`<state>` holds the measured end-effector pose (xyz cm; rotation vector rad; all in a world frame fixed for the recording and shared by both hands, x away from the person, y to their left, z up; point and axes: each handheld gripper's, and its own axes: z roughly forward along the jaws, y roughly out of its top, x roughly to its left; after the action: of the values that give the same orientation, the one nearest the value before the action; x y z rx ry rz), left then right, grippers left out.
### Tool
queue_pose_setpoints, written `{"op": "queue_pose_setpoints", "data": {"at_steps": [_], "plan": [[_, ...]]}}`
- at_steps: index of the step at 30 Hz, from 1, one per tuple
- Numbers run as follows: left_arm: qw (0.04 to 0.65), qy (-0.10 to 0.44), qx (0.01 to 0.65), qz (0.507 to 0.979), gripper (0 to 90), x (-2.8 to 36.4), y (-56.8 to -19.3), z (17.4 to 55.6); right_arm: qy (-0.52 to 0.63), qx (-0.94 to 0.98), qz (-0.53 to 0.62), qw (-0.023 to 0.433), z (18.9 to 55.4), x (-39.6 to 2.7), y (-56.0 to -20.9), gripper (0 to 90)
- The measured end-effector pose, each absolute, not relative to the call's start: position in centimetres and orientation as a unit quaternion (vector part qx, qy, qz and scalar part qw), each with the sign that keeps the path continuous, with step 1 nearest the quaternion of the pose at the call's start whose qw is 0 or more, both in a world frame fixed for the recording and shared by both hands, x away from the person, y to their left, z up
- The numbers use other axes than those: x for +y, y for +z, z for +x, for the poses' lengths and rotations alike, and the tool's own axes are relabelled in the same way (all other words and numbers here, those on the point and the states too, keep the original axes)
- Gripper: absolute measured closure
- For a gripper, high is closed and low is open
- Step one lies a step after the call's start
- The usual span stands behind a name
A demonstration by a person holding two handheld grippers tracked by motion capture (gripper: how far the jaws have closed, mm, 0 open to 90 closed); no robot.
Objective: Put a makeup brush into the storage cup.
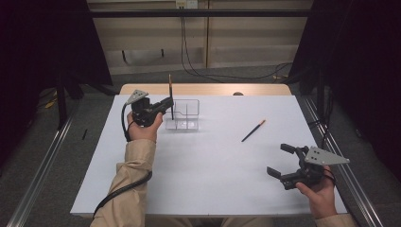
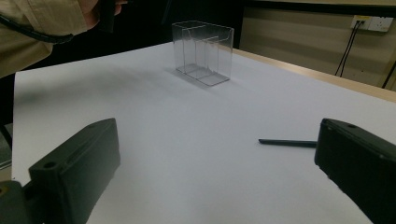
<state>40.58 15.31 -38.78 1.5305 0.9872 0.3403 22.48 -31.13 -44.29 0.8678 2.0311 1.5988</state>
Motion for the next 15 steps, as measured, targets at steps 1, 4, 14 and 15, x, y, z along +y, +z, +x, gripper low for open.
{"op": "queue_pose_setpoints", "data": {"at_steps": [1, 4, 14, 15], "plan": [[0.602, 0.145, 0.424, 0.661, 84.1, 15.2, -38.7, 40.6, 0.574, 0.729, 0.312, 0.206, 22.5, -31.1, -44.3, 0.0], [0.603, 0.146, 0.421, 0.662, 84.1, 14.9, -38.7, 40.7, 0.574, 0.728, 0.311, 0.206, 22.5, -31.1, -44.3, 0.0], [0.617, 0.142, 0.409, 0.657, 84.1, 13.7, -38.7, 41.2, 0.576, 0.728, 0.309, 0.206, 22.5, -31.1, -44.2, 0.0], [0.620, 0.145, 0.409, 0.653, 84.1, 13.5, -38.8, 41.3, 0.575, 0.729, 0.309, 0.206, 22.5, -31.1, -44.3, 0.0]]}}
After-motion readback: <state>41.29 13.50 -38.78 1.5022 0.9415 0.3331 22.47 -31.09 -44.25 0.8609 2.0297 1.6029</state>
